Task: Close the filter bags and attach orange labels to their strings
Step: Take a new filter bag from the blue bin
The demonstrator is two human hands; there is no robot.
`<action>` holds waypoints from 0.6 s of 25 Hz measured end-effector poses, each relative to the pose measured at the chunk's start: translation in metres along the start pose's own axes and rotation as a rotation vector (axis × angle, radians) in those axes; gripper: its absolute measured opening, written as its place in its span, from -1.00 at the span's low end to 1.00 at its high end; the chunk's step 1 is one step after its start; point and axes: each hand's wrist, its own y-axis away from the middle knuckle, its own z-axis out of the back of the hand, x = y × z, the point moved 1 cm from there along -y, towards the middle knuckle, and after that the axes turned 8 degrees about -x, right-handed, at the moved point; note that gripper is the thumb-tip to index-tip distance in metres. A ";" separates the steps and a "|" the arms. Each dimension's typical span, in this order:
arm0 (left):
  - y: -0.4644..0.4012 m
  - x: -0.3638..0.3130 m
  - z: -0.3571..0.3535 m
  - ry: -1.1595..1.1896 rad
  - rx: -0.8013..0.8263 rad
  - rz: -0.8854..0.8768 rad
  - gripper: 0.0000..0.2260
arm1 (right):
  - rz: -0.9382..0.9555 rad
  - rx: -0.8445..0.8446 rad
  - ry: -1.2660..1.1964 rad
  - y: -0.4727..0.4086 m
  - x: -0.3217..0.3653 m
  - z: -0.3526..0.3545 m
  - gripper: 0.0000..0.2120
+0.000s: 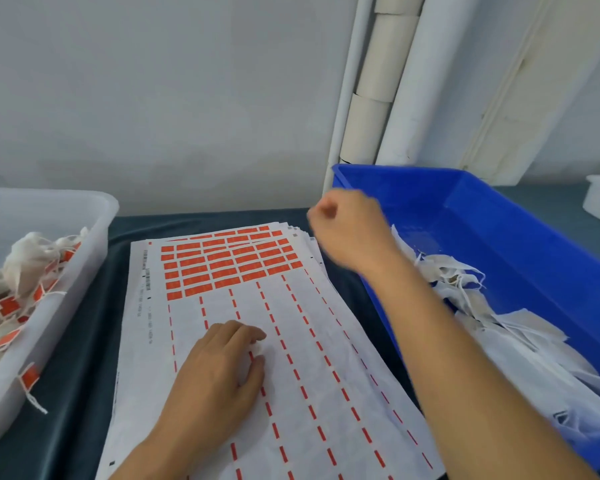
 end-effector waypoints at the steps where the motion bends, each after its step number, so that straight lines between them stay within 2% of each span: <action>1: -0.002 -0.004 0.002 0.000 -0.002 -0.003 -0.75 | -0.021 -0.099 0.033 -0.016 -0.009 0.013 -0.80; 3: -0.006 -0.012 0.003 0.015 -0.006 -0.016 -0.71 | -0.095 -0.205 0.134 -0.042 -0.038 0.031 -0.82; 4: -0.009 -0.016 0.002 0.036 0.002 -0.026 -0.69 | -0.136 -0.200 0.207 -0.052 -0.055 0.035 -0.84; 5: -0.012 -0.021 -0.001 0.059 0.020 -0.034 -0.67 | -0.176 -0.166 0.287 -0.058 -0.072 0.036 -0.86; 7: -0.016 -0.032 -0.011 0.091 0.056 -0.055 -0.63 | -0.276 -0.068 0.382 -0.065 -0.099 0.027 -0.75; 10: -0.021 -0.047 -0.029 0.119 0.113 -0.063 -0.59 | -0.436 0.002 0.325 -0.067 -0.127 0.012 -0.63; 13: -0.022 -0.052 -0.041 0.138 0.134 -0.056 -0.58 | -0.495 -0.016 0.355 -0.070 -0.140 0.006 -0.77; 15: -0.021 -0.052 -0.044 0.142 0.136 -0.049 -0.59 | -0.475 -0.098 0.392 -0.070 -0.140 0.004 -0.89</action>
